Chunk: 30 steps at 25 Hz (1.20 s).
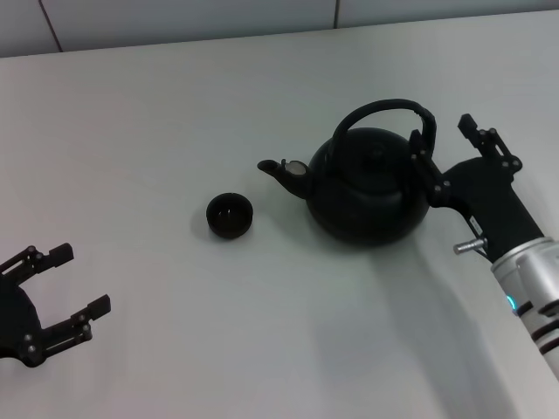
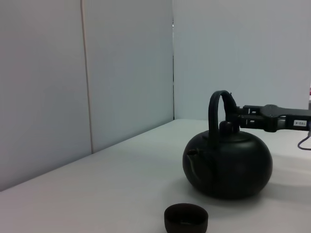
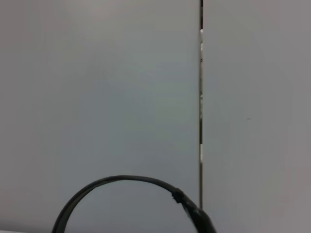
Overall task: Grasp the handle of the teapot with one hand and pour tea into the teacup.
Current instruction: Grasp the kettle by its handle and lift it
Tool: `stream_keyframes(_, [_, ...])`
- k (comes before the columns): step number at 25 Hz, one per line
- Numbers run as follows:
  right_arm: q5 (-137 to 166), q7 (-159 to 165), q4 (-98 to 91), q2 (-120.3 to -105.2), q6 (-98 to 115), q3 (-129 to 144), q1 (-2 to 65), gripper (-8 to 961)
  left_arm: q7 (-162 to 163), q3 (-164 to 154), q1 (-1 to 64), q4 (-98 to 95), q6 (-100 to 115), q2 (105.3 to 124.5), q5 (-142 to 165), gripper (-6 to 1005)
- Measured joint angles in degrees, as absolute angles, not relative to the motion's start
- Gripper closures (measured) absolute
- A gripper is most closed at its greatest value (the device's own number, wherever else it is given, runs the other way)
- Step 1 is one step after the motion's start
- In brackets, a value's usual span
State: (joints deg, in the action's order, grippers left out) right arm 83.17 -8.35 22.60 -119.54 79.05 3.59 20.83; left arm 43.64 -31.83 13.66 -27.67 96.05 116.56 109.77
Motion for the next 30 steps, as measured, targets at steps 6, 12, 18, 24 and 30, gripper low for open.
stream_keyframes(6, [83.2,-8.2,22.6,-119.57,78.4,3.6,21.4,295,43.6,-31.0,13.6,-27.7,96.1,116.65,109.7,189])
stream_keyframes(12, [83.3,-8.2,22.6,-119.61,78.3,3.9,20.9,323,43.6,-30.8,13.5,-27.7,96.1,116.94,109.7,189])
stream_keyframes(18, [83.5,-8.0,22.4,-119.61,78.3,4.2,20.9,392,43.6,-30.7,13.4,-27.7,96.1,117.12,109.7,189])
stream_keyframes(24, [83.5,-7.9,22.4,-119.56,78.3,4.2,21.2,658,43.6,-30.2,13.3,-27.7,96.3,117.25,109.7,189])
stream_keyframes(30, [83.5,-7.5,22.1,-119.63,78.5,3.8,21.5,827,43.6,-30.1,13.3,-27.7,96.4,117.37,109.7,189])
